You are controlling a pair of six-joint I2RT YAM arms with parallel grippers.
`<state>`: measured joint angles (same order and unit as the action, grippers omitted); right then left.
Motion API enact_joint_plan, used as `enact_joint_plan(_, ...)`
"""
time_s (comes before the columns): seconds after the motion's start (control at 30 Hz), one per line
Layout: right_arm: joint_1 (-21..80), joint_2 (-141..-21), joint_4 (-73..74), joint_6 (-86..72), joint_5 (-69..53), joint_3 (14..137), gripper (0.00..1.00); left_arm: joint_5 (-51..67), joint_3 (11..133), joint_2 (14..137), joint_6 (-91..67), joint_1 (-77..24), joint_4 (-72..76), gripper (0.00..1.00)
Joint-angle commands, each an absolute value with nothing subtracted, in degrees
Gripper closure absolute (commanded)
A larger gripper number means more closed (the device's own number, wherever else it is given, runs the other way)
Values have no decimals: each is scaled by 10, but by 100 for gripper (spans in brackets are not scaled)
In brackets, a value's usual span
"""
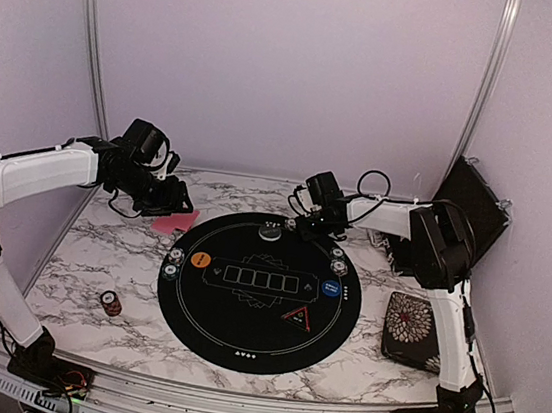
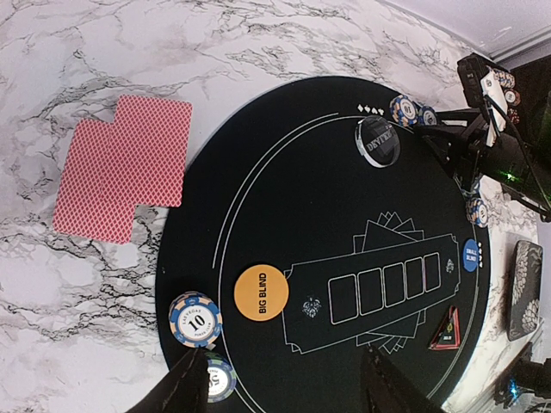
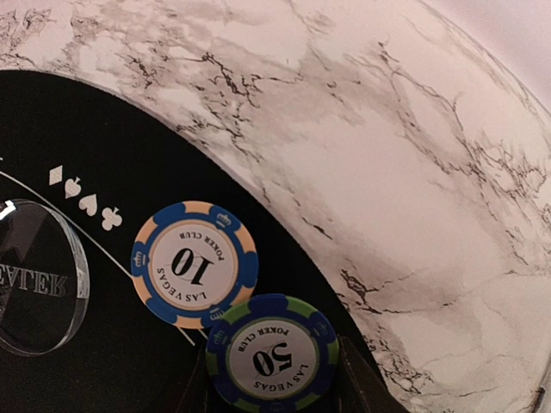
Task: Distribute texas hold em gaming equipment
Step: Move the pile of poker chips to the dealer area.
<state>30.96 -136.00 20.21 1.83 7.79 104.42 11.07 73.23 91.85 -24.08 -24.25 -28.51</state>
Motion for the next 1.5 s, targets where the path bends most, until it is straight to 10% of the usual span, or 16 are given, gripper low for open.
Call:
enact_joint_plan(0.0, 298, -1396, 243, 27, 91, 1048, 62, 112, 748, 926, -240, -241, -279, 39)
enact_joint_plan(1.47, 304, -1344, 276, 4, -21, 1027, 40, 122, 729, 923, -250, -241, -267, 39)
